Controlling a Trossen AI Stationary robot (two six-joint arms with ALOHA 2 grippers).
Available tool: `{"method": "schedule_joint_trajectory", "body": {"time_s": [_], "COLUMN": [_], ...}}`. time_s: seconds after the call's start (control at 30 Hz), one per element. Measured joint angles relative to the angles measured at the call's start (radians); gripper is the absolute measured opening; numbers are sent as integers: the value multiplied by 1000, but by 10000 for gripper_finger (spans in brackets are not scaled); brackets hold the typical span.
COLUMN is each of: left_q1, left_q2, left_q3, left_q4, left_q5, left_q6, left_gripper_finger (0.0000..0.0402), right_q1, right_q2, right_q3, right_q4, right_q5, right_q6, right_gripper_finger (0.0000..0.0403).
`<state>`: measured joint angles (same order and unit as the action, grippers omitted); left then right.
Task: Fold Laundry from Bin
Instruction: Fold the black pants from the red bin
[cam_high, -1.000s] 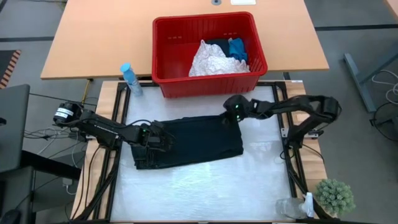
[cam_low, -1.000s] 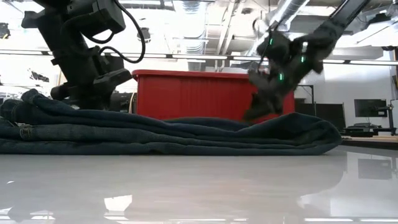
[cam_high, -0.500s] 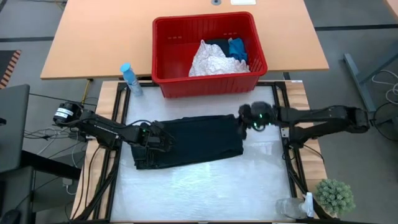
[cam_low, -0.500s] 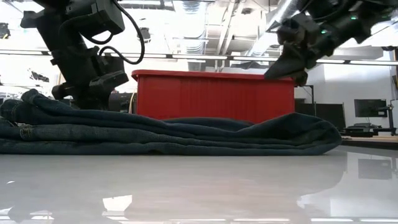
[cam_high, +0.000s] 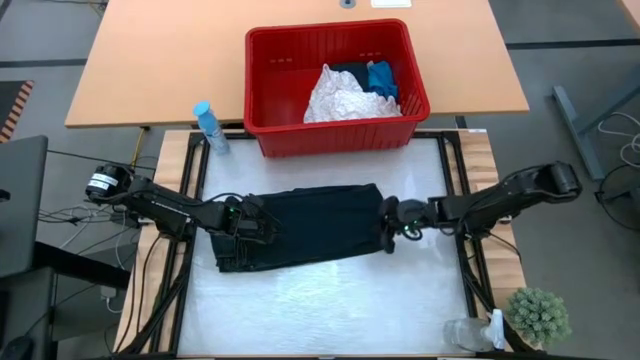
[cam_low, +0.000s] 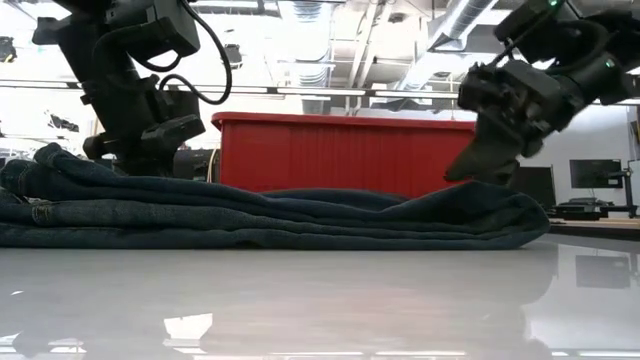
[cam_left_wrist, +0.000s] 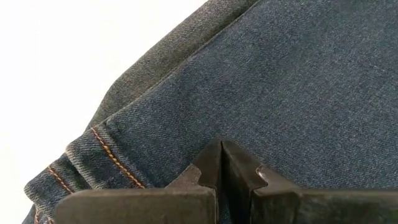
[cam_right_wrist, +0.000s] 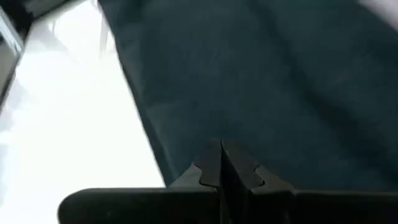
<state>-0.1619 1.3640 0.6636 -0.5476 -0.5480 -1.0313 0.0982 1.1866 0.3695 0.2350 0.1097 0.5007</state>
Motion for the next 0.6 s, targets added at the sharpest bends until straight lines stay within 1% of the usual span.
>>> {"method": "schedule_joint_trajectory", "body": {"time_s": [0.17, 0.3, 0.4, 0.5, 0.6], "left_q1": [0, 0, 0, 0, 0], "left_q2": [0, 0, 0, 0, -13], "left_q3": [0, 0, 0, 1, 26], "left_q4": [-3, -4, -7, -13, -26], "left_q5": [0, -1, 23, 74, 86], "left_q6": [0, 5, 51, 106, 106], "left_gripper_finger": [2, 2, 2, 2, 2], "right_q1": [62, 86, 86, 86, 85], "right_q2": [120, 224, 293, 337, 344], "right_q3": [0, 3, 6, 8, 4], "right_q4": [20, 38, 49, 86, 121], "right_q5": [-1, 3, 2, -4, -27], "right_q6": [0, 20, 32, 49, 52], "right_gripper_finger": [18, 35, 42, 41, 36]}}
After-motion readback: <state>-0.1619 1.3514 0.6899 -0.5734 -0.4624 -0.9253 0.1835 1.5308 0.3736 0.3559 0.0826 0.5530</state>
